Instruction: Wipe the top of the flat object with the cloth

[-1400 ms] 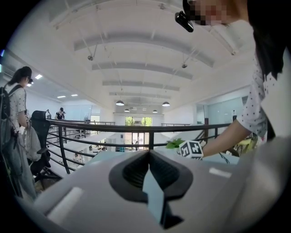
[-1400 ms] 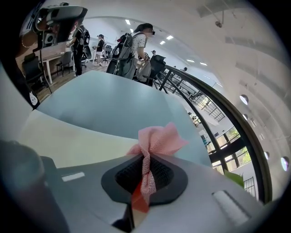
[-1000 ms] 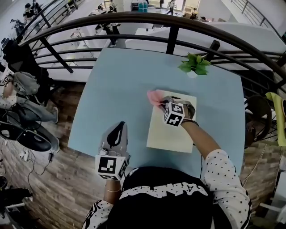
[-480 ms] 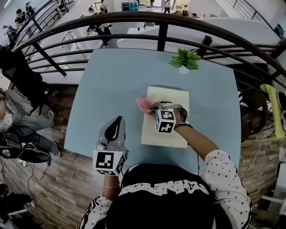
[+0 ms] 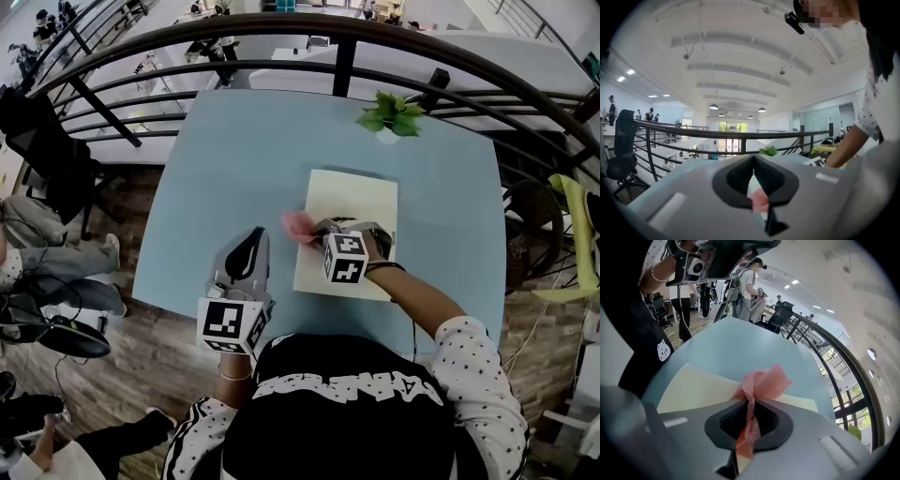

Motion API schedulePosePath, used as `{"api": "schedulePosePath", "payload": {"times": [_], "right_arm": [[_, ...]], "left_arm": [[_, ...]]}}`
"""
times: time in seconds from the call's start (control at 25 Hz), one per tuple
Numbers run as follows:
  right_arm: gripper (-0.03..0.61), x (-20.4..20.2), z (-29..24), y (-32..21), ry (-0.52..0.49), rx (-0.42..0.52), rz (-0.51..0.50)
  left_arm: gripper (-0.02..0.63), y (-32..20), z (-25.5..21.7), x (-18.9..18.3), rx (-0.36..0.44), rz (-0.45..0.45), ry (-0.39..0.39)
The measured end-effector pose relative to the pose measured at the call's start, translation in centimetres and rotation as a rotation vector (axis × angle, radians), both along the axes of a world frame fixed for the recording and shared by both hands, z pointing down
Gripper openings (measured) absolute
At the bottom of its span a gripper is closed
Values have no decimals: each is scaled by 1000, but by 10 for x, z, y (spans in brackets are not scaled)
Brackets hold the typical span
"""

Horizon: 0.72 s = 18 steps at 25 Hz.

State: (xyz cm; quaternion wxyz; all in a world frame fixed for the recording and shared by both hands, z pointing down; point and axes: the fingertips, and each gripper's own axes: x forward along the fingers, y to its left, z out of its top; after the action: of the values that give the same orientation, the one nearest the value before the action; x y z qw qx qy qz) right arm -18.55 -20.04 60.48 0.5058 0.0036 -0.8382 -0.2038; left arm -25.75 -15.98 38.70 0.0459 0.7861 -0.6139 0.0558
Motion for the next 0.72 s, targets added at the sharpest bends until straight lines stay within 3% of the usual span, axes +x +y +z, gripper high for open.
{"api": "schedulePosePath", "payload": {"times": [0.72], "right_arm": [[8, 0, 0, 61, -14, -145, -87]], "left_arm": [[0, 3, -1, 13, -7, -13, -24]]}}
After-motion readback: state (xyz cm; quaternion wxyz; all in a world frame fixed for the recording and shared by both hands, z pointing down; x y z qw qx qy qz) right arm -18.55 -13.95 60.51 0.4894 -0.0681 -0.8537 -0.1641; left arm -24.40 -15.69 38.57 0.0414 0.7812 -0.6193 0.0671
